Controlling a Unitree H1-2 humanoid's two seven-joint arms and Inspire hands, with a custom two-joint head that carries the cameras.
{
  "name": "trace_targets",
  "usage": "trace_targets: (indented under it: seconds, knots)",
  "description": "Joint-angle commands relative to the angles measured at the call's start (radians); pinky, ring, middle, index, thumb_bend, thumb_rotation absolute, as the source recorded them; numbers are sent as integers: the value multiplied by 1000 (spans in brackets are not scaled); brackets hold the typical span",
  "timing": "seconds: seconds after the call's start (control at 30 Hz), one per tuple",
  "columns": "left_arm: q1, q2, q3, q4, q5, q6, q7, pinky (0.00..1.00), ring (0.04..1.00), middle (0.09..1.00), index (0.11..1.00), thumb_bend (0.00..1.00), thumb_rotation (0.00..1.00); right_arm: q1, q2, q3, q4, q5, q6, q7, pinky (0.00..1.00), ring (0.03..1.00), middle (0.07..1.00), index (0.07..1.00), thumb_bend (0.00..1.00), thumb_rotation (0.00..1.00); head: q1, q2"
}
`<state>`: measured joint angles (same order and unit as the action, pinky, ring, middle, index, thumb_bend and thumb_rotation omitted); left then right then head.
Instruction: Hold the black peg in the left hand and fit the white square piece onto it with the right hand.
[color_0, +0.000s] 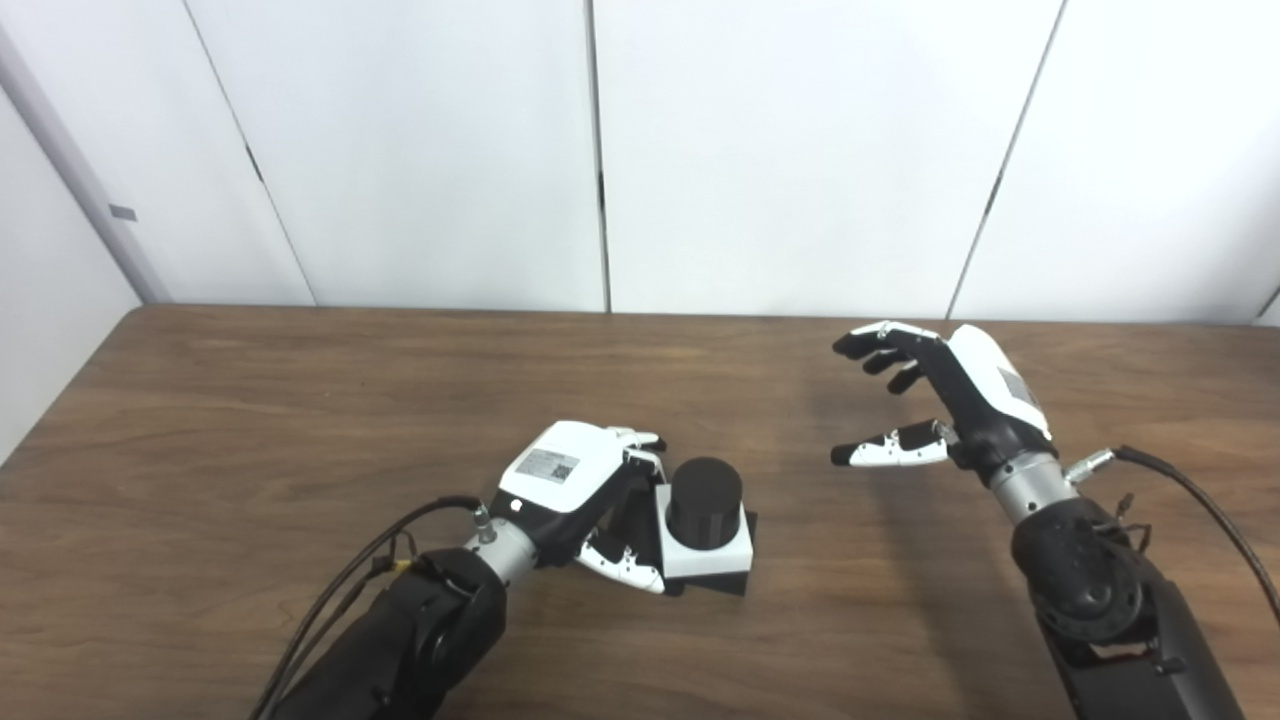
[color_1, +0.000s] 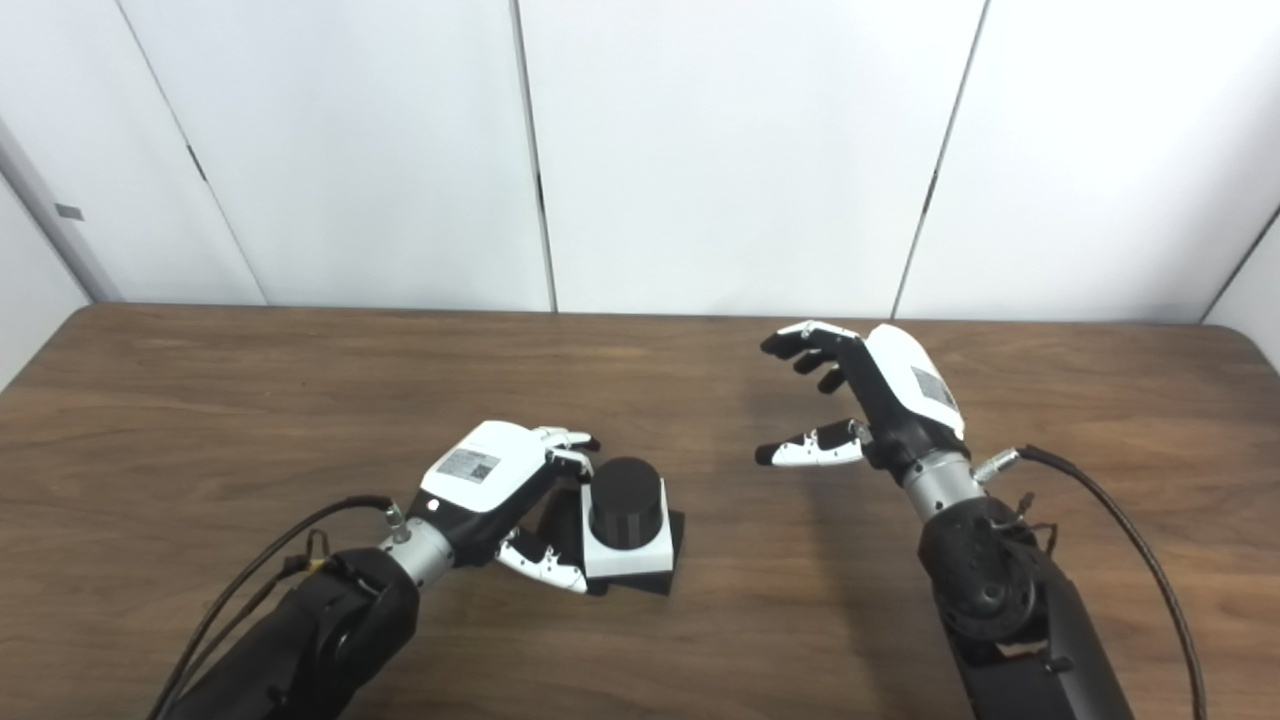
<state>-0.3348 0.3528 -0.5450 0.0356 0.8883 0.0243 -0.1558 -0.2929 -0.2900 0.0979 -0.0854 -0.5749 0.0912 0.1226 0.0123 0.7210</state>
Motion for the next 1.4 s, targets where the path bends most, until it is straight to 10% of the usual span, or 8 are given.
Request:
trace_targets:
  seconds: [0.0,0.33,1.37]
  knots:
    - [18,13,-18,43,23,-4,-47,755,861,865,716,986,273,-46,-10,-5,-22,3,-8,-17,578,688,721,688,708,98,0,1]
    - [12,40,21,4,-38,37,-168,896,998,999,994,1000,461,-46,-14,4,-20,6,-16,-13,581,696,725,690,724,91,3,1]
    - [61,107,284,-68,-209,-21,-130,886,996,1000,983,1000,412,-38,-22,2,-39,8,-18,-15,554,671,715,687,740,54,1,2]
